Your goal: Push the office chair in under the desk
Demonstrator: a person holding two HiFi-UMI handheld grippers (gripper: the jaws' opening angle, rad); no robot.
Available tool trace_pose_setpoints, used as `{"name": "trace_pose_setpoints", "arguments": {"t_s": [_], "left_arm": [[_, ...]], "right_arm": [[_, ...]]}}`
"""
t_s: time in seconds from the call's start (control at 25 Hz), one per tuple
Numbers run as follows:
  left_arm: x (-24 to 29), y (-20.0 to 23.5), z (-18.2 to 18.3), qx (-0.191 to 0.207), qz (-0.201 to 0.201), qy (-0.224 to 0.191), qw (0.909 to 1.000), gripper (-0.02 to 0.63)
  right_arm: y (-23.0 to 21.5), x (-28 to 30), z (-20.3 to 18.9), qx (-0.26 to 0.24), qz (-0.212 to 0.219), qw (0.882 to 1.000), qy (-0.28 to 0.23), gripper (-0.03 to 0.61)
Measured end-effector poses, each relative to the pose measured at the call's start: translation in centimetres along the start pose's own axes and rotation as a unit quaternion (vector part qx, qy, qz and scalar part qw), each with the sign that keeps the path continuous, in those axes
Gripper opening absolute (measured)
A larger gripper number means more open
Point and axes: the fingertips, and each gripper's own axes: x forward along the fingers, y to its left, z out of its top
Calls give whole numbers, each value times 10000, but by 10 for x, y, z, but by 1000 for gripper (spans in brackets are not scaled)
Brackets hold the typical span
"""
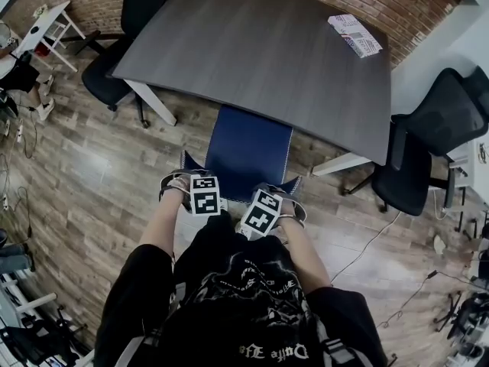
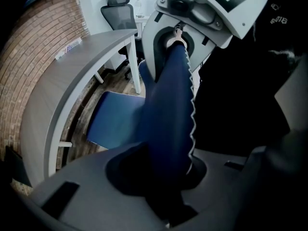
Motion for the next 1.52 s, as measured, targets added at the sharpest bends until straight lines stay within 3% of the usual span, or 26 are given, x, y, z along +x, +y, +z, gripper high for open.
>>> {"name": "trace_pose_setpoints", "arguments": {"t_s": [1.12,1.52], "left_arm": [[-6,21,-4,347,-72,-59,9994,101],[-3,35,-6,309,94,-53,9995,94]], "right_arm": [[-17,-1,13,86,-43,9999,-59,103],[-27,6,16,89,-162,9998,49,98]]}}
